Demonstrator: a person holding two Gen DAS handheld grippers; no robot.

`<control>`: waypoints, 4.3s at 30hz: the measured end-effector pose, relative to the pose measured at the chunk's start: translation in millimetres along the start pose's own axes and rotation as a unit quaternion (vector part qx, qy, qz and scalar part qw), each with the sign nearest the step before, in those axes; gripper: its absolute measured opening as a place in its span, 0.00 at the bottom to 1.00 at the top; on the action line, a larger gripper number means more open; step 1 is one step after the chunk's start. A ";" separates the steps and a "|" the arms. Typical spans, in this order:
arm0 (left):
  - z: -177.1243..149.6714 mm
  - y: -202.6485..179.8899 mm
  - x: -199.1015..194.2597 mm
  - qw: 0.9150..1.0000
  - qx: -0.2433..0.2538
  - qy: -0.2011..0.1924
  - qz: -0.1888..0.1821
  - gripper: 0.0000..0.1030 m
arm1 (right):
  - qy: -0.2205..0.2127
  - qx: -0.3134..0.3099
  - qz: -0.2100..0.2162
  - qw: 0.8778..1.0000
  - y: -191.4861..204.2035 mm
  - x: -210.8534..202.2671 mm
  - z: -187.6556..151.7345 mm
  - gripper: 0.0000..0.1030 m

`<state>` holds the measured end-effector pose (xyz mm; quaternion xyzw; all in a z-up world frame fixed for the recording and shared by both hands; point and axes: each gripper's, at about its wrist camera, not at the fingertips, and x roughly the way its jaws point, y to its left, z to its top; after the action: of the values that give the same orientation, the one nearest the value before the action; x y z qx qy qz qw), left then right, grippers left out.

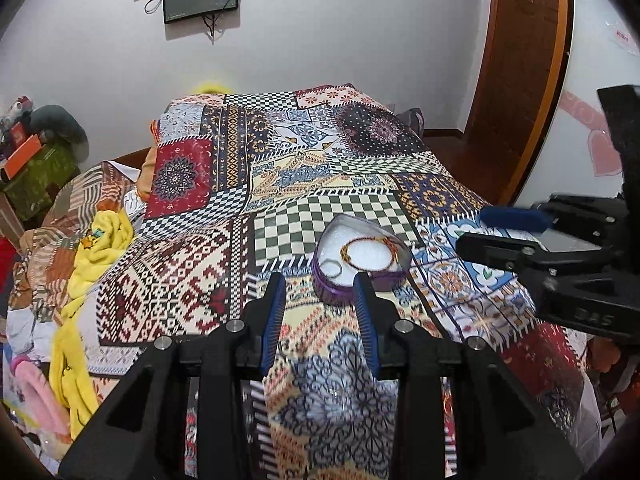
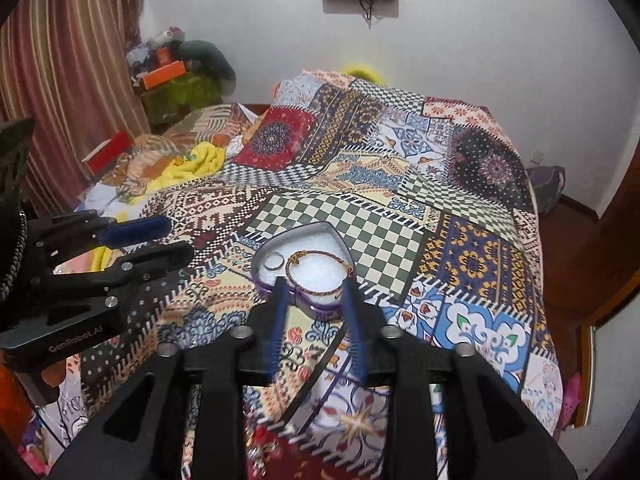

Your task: Organize jewelry

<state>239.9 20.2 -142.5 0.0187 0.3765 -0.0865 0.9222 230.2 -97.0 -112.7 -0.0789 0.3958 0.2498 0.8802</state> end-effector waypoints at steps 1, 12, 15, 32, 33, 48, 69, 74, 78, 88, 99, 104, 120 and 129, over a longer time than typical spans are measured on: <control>-2.6 -0.8 -3.4 1.000 0.001 0.001 0.001 0.33 | -0.007 0.001 -0.004 1.000 2.1 -6.6 -2.7 0.44; -39.0 -12.2 -31.0 1.000 0.012 0.019 -0.004 0.41 | -0.017 0.013 -0.019 1.000 14.1 -38.6 -36.8 0.49; -51.0 -14.3 -32.9 0.999 0.015 0.032 -0.007 0.41 | -0.012 0.016 -0.019 1.000 16.3 -43.2 -47.3 0.49; -91.8 -14.3 -16.9 0.996 -0.011 0.088 -0.029 0.41 | 0.076 0.020 -0.017 0.997 25.4 -2.1 -107.1 0.49; -93.1 -13.7 -15.7 0.995 -0.012 0.090 -0.028 0.41 | 0.084 0.020 -0.015 0.996 24.7 1.7 -107.7 0.49; -101.2 1.3 7.0 0.993 -0.042 0.106 -0.035 0.41 | 0.099 0.013 0.024 0.995 30.2 17.1 -109.3 0.14; -81.8 0.8 49.2 0.994 -0.040 0.098 -0.041 0.28 | 0.065 0.056 0.009 0.996 -5.3 10.5 -89.1 0.13; -81.3 -1.8 53.0 0.994 -0.035 0.092 -0.038 0.22 | 0.063 0.058 0.013 0.996 -8.3 11.1 -87.0 0.13; -81.3 -2.3 52.2 0.995 -0.035 0.088 -0.035 0.22 | 0.060 0.059 0.015 0.996 -9.7 10.7 -85.6 0.13; -72.3 -7.0 30.3 0.997 -0.026 0.064 -0.032 0.22 | 0.045 0.056 0.015 0.997 -10.4 3.7 -76.0 0.13; -44.9 -9.6 7.8 0.999 -0.020 0.019 -0.033 0.22 | 0.011 0.050 0.012 0.999 -11.3 -7.9 -51.6 0.13; -28.2 -9.8 6.9 0.999 -0.015 0.003 -0.032 0.22 | -0.003 0.043 0.011 0.999 -10.9 -7.0 -37.5 0.13; 12.8 -5.6 22.4 0.999 -0.007 -0.028 -0.037 0.22 | -0.023 0.029 0.011 0.999 -16.0 16.4 -4.3 0.13; -1.7 -9.6 33.8 0.999 -0.002 -0.009 -0.048 0.22 | -0.001 0.032 0.003 0.999 -35.4 25.4 -18.1 0.13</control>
<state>260.8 6.0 -167.0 -0.0020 0.3693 -0.1299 0.9202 250.4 -124.0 -145.7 -0.0496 0.4033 0.2394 0.8818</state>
